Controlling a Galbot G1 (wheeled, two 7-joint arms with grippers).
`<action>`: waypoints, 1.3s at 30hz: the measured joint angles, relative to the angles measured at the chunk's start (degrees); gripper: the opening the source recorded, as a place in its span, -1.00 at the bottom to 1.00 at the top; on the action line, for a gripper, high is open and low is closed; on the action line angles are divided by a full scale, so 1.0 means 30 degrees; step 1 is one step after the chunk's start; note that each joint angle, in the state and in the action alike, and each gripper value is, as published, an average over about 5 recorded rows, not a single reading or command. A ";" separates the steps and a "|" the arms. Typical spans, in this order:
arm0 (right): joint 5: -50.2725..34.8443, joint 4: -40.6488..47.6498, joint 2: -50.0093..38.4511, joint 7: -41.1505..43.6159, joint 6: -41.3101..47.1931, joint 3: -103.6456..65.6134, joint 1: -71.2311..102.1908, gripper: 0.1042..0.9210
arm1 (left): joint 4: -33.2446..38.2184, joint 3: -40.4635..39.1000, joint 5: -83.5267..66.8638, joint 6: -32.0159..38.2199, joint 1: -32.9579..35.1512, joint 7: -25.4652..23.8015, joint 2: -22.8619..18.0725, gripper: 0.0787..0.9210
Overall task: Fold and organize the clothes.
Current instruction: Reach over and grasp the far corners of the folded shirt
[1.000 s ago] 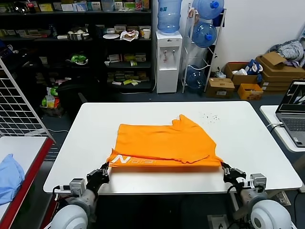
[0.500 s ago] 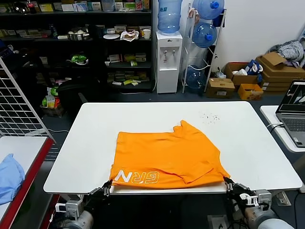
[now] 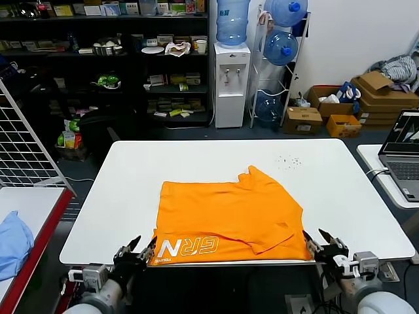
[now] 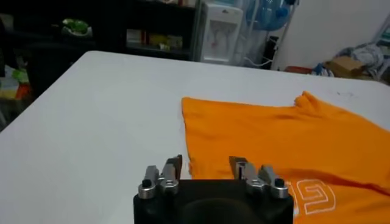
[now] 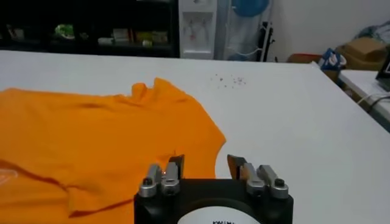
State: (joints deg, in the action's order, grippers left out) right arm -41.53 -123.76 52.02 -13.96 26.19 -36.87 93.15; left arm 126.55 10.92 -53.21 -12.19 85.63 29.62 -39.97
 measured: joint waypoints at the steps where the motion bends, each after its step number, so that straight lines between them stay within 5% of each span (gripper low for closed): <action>1: -0.0228 0.0269 -0.0110 -0.0136 0.0082 0.0281 -0.0710 0.45 | -0.0182 -0.0037 -0.0267 -0.0046 -0.0436 -0.0075 0.0054 0.31; 8: -0.2034 0.3318 -0.0326 -0.1433 0.0851 0.3374 -0.6964 0.92 | -0.2675 -0.1592 -0.2451 -0.0577 -0.5159 -0.0645 -0.0054 0.79; 13: -0.2988 0.6218 0.0140 -0.2234 0.1564 0.6050 -1.1534 1.00 | -0.5419 -0.3545 -0.3651 -0.1019 -0.9019 -0.1283 -0.0633 0.98; 25: -0.3608 1.2954 0.2603 -0.2703 0.3119 1.0131 -1.8353 1.00 | -1.1560 -0.7002 -0.4605 -0.1844 -1.5382 -0.3028 -0.2704 1.00; 39: -0.3226 1.6424 0.4184 -0.2166 0.3503 1.1751 -2.0409 1.00 | -1.4708 -0.8783 -0.4560 -0.2358 -1.7689 -0.3768 -0.4271 1.00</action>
State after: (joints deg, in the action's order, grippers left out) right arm -51.21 -74.49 64.57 -20.46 36.70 -1.62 31.92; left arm 82.42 -15.43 -66.89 -19.27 32.56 18.31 -52.78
